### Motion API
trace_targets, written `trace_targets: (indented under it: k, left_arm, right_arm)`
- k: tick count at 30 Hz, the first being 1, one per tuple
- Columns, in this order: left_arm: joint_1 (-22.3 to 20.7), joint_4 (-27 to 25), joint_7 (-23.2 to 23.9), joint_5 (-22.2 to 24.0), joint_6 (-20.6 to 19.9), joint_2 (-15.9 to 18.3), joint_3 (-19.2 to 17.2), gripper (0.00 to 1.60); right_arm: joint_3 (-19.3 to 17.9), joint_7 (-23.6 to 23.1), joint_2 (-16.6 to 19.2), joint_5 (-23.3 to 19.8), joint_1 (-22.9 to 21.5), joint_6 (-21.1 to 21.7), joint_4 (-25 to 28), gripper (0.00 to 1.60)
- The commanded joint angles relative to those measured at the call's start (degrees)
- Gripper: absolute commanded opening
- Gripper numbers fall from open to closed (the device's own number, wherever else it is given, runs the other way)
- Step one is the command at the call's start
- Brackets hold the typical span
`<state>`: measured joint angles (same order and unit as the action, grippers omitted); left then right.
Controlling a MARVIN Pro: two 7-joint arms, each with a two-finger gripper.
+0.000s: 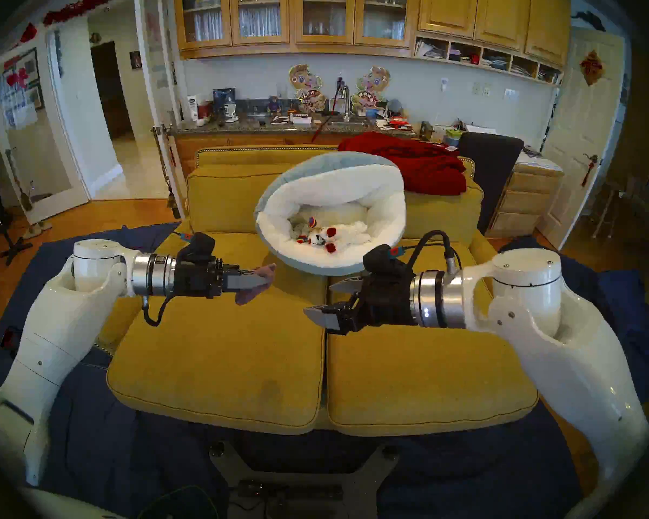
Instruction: Put toys into dog bed
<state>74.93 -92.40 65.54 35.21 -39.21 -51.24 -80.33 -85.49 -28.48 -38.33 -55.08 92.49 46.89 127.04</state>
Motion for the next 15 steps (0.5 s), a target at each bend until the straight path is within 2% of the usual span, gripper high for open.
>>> trace_targets:
  k: [1,15]
  left_arm:
    - [-3.26,-0.77,2.14,0.48,0.52,0.81,-0.23,0.00]
    - [-3.81,-0.37,2.51,0.85,0.95,1.34,0.54,0.00]
  right_arm:
    - [-0.11,0.44,-1.00,-0.44,-4.79,0.65,-0.29,1.60]
    - [2.96,3.85,-2.67,0.17,-7.51,4.08,-0.92,1.60]
